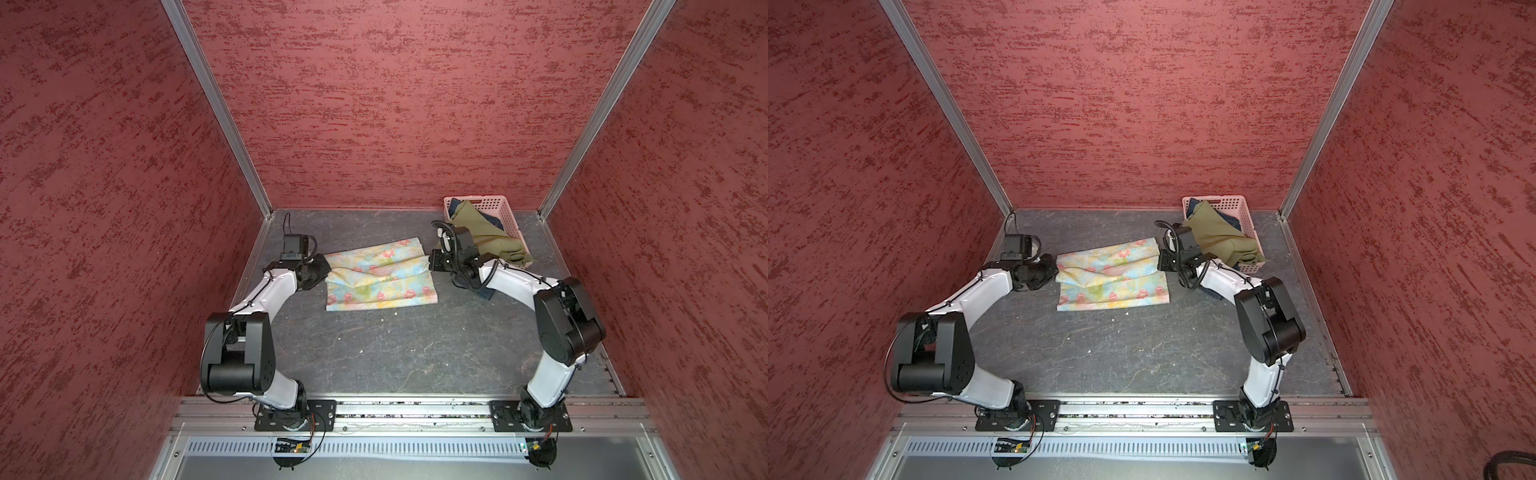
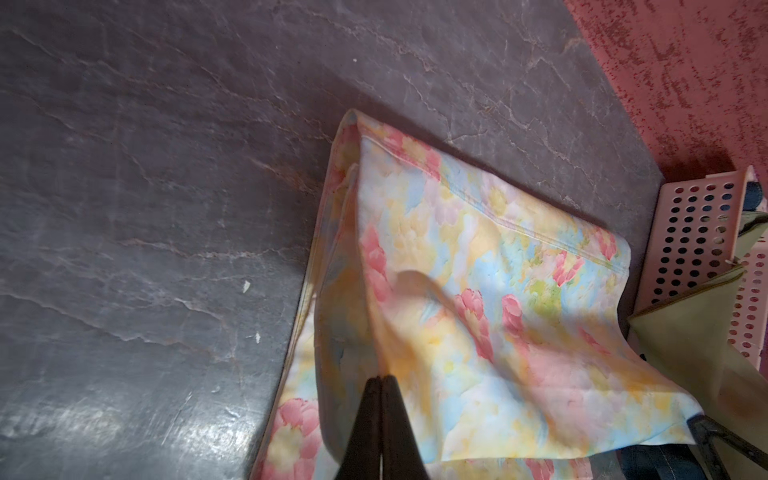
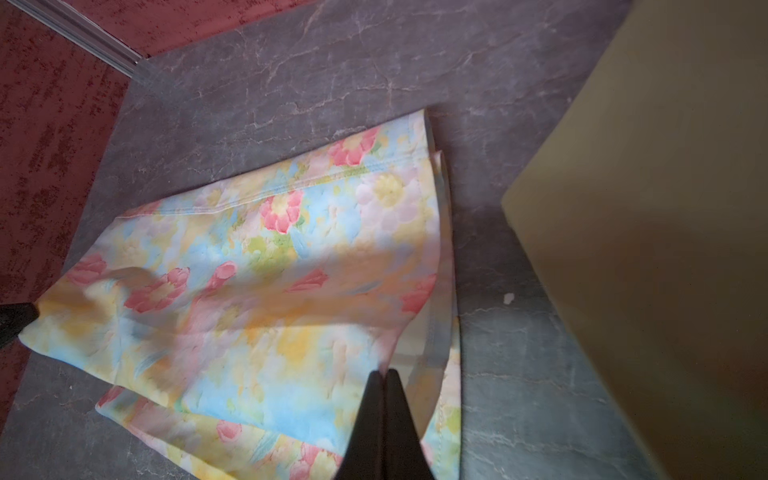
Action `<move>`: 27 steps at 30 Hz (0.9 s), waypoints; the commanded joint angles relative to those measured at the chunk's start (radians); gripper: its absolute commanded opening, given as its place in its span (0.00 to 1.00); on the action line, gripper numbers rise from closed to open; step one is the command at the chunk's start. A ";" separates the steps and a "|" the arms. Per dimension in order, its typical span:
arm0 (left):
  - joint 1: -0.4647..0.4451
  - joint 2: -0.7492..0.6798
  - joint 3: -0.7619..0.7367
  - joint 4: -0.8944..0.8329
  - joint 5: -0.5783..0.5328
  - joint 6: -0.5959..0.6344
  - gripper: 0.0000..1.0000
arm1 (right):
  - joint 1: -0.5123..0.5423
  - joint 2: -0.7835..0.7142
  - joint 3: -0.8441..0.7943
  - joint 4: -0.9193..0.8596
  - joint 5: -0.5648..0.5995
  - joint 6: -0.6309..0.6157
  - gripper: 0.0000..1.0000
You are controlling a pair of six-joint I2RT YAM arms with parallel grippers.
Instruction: Fold and stack the skirts
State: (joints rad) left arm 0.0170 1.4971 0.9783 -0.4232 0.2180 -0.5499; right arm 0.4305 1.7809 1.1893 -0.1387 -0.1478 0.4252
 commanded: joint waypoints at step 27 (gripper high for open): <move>-0.011 -0.069 -0.279 0.087 -0.037 -0.018 0.00 | 0.040 -0.199 -0.399 0.048 0.030 0.072 0.00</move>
State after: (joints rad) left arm 0.0044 1.4063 0.7166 -0.3733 0.2108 -0.5625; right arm 0.4709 1.5616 0.8047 -0.1295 -0.1482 0.4736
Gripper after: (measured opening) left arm 0.048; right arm 0.044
